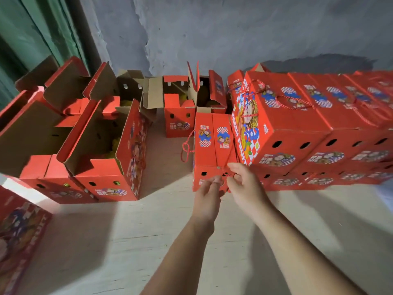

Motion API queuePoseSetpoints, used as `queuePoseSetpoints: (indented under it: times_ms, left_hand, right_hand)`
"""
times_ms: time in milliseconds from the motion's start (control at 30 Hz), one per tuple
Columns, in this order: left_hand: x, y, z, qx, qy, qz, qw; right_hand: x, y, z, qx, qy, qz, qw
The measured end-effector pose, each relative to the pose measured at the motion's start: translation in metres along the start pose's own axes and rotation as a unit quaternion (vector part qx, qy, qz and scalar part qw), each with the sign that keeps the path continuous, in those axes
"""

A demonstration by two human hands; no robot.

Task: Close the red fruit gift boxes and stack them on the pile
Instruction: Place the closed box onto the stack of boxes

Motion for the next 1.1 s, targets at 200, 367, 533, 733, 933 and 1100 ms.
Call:
queuePoseSetpoints:
  times_ms: [200,367,533,733,933,1100]
  left_hand:
    - [-0.013,0.037,-0.006,-0.024,0.075,-0.041,0.996]
    - [-0.004,0.067,-0.002,-0.057,0.055,0.002,0.997]
    - [0.014,0.113,-0.001,-0.091,0.064,0.09,0.99]
    - [-0.032,0.142,-0.014,-0.112,0.038,0.126,0.985]
    - [-0.214,0.156,-0.05,-0.126,-0.017,0.022,0.992]
    - [-0.404,0.182,-0.107,-0.102,-0.023,-0.065,0.992]
  right_hand:
    - [-0.004,0.048,0.013,0.009,-0.094,-0.007,0.996]
    - [-0.014,0.064,0.009,0.042,-0.104,-0.065,0.992]
    - [-0.036,0.086,0.0,0.085,-0.105,-0.173,0.976]
    - [0.0,0.108,0.021,0.091,-0.15,-0.193,0.965]
    - [0.174,0.116,0.112,0.089,-0.186,-0.087,0.975]
    - [0.356,0.143,0.222,0.058,-0.171,0.021,0.983]
Point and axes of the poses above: each hand's wrist, its own y-axis away from the middle knuckle, its own x-axis out of the back of the hand, z = x × y, the point moved 7 cm from there along -y, towards the middle knuckle, and after that the axes turned 3 degrees about y, right-handed, at the moved point
